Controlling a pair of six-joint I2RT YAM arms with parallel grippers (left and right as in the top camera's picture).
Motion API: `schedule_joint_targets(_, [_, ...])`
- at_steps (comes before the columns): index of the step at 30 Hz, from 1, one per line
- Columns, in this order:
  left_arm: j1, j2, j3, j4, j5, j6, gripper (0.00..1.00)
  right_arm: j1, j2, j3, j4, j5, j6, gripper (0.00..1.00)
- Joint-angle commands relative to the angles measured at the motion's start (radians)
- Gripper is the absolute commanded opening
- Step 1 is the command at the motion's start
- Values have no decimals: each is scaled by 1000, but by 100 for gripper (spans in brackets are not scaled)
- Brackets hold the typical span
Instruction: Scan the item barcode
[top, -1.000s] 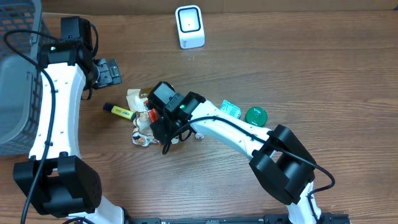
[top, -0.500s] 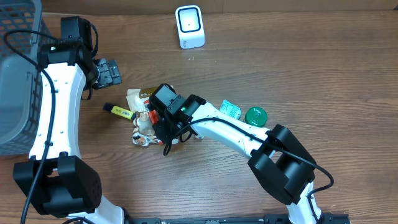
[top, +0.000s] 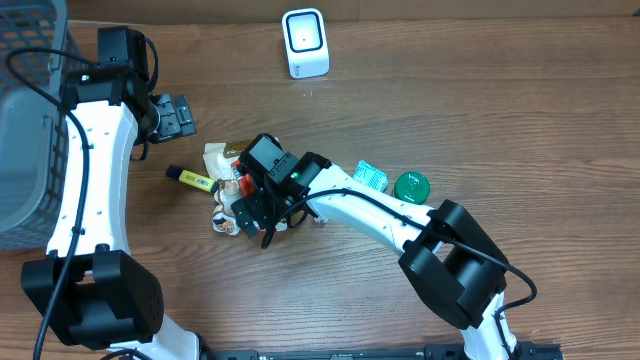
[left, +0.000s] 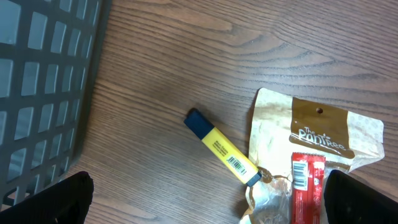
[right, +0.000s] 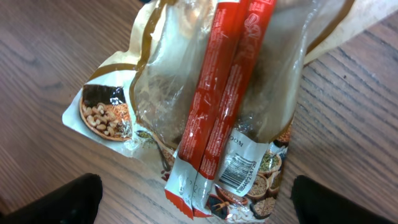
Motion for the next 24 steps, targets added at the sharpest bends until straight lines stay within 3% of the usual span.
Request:
schedule_joint_targets(1, [-2,-14,-1,-2,-9,8,100,0,-5,-6,6,6,2,70])
schedule_joint_targets(3, [-2,-14,-1,-2,-9,8,100,0,-5,-6,6,6,26,59])
schedule_joint_targets(24, [-2,-14,-1,-2,-9,8,100,17,-5,-97,112,3,65,43])
